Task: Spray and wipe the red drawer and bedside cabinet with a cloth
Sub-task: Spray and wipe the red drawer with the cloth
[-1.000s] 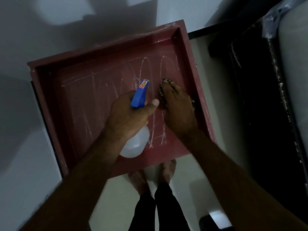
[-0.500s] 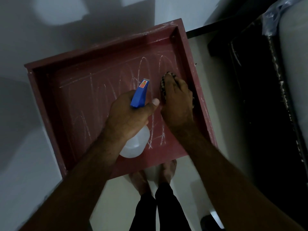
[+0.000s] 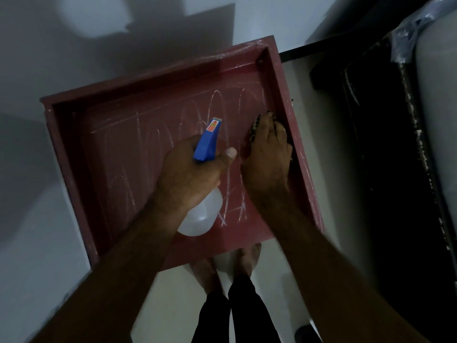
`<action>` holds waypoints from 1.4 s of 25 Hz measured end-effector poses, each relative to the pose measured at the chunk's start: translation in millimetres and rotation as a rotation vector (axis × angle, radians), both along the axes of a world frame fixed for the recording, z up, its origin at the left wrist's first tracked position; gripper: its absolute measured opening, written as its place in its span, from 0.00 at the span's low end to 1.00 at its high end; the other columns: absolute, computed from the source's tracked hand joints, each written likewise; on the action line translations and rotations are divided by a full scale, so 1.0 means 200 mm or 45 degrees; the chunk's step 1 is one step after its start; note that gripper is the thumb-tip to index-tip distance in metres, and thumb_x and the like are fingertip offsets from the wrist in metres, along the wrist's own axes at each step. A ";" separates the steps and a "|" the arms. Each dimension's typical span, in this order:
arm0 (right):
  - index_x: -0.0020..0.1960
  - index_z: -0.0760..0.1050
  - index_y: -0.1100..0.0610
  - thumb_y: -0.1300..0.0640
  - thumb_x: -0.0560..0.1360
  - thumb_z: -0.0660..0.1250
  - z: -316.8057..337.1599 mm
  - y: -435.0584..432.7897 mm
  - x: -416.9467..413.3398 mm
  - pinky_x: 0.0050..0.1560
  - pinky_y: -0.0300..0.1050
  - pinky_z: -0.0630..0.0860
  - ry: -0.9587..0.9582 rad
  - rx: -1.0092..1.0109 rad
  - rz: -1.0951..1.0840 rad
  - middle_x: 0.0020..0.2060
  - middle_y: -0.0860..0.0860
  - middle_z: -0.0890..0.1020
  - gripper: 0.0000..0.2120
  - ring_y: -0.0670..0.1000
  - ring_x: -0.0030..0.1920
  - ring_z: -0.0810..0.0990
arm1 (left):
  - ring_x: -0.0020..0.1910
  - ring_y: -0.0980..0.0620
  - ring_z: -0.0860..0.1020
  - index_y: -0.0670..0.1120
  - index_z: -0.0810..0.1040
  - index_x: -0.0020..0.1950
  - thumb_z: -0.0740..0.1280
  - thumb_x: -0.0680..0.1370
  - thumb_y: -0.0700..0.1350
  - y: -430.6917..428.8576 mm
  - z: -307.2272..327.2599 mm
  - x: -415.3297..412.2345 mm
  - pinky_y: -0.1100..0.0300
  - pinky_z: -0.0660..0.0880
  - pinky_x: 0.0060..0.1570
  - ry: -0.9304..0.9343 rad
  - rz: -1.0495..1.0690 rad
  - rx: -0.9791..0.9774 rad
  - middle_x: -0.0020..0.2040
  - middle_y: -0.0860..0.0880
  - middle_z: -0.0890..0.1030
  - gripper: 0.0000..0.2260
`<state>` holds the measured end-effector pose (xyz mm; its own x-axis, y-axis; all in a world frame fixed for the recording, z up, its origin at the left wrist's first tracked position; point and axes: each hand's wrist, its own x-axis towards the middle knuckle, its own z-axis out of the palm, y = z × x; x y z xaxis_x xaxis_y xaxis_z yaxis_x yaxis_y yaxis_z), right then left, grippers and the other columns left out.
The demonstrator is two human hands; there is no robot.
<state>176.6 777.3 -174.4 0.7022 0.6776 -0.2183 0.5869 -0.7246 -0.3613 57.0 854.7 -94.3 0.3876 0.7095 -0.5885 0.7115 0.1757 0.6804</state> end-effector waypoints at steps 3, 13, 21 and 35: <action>0.83 0.54 0.61 0.65 0.74 0.72 -0.02 0.14 0.07 0.77 0.58 0.62 -0.035 -0.017 0.007 0.80 0.59 0.65 0.43 0.59 0.80 0.61 | 0.30 0.57 0.78 0.37 0.78 0.47 0.70 0.78 0.57 0.01 0.01 0.00 0.76 0.70 0.31 0.004 -0.006 -0.005 0.39 0.39 0.83 0.21; 0.83 0.53 0.62 0.66 0.71 0.74 0.00 0.03 0.01 0.76 0.59 0.64 -0.040 -0.080 -0.026 0.80 0.60 0.63 0.47 0.60 0.80 0.61 | 0.28 0.60 0.77 0.38 0.77 0.45 0.70 0.79 0.57 0.05 0.04 0.00 0.73 0.70 0.31 -0.001 -0.010 0.023 0.37 0.42 0.82 0.21; 0.82 0.55 0.63 0.63 0.76 0.71 -0.03 0.29 0.11 0.76 0.58 0.65 -0.139 -0.076 0.047 0.79 0.60 0.65 0.40 0.61 0.79 0.62 | 0.27 0.61 0.76 0.37 0.77 0.45 0.71 0.78 0.57 0.06 0.03 0.00 0.75 0.69 0.28 -0.004 -0.009 0.024 0.38 0.40 0.82 0.22; 0.82 0.56 0.64 0.61 0.77 0.72 -0.02 0.42 0.18 0.76 0.56 0.67 -0.205 -0.111 0.123 0.78 0.61 0.67 0.40 0.61 0.77 0.66 | 0.33 0.51 0.81 0.38 0.76 0.49 0.71 0.78 0.57 0.09 0.04 -0.05 0.73 0.72 0.31 -0.050 0.027 -0.003 0.39 0.38 0.82 0.21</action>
<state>213.4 861.5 -179.3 0.6652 0.7273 -0.1691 0.7006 -0.6863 -0.1956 47.6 872.0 -87.1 0.3953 0.7163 -0.5750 0.6803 0.1923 0.7073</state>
